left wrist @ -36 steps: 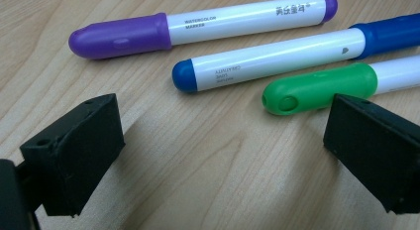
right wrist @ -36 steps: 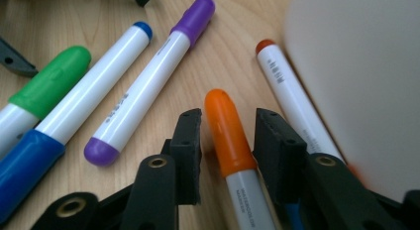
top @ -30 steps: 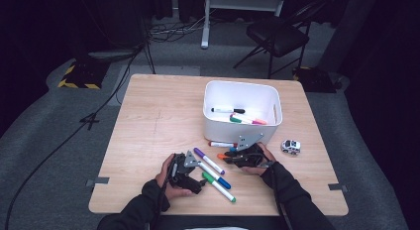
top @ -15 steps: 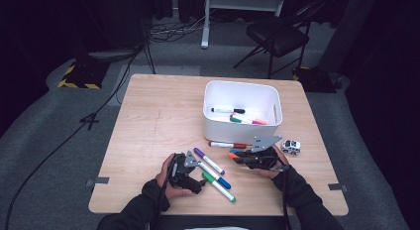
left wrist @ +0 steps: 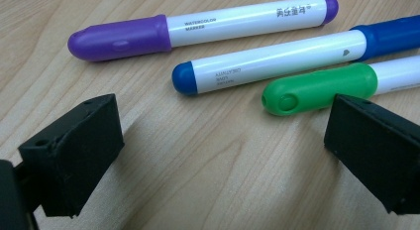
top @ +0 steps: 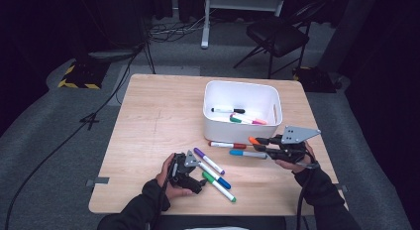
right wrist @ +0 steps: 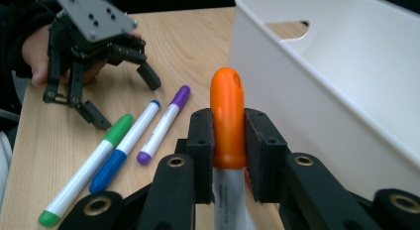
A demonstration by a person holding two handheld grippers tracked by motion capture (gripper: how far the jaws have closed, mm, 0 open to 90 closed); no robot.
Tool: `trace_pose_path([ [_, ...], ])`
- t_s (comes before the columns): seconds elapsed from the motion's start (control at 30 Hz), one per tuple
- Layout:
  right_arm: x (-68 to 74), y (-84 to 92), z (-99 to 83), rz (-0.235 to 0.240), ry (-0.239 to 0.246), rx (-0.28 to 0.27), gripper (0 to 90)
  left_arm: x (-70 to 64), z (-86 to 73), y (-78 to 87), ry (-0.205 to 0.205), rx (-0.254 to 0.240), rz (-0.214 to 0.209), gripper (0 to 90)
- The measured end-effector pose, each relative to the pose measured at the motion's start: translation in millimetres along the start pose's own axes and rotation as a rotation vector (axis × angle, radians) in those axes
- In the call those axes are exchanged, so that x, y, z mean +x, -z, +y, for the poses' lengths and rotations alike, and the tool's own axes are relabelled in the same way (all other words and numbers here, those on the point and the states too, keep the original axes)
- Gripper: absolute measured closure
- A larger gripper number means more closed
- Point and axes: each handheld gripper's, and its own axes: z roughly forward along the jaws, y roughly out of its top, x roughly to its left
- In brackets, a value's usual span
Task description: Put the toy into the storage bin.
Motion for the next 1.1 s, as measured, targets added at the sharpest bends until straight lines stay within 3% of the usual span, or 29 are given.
trace_pose_path([
  [0.3, -15.1, 31.1, 44.3, -0.052, 0.059, -0.021, 74.9, 0.0, 0.1, -0.2, 0.000, 0.000, -0.001, 1.8],
  [0.5, -29.5, 37.6, 72.8, -0.083, 0.071, -0.034, 74.9, -0.4, 0.1, -0.1, 0.006, 0.002, -0.001, 1.8],
  [0.73, -46.2, 24.1, 96.0, -0.107, 0.065, -0.049, 74.9, -0.3, 0.2, -0.2, 0.005, 0.003, -0.001, 1.8],
  [1.1, -69.2, -11.7, 103.9, -0.113, 0.060, 0.020, 74.9, -0.3, 0.2, -0.3, 0.004, 0.003, -0.001, 1.8],
])
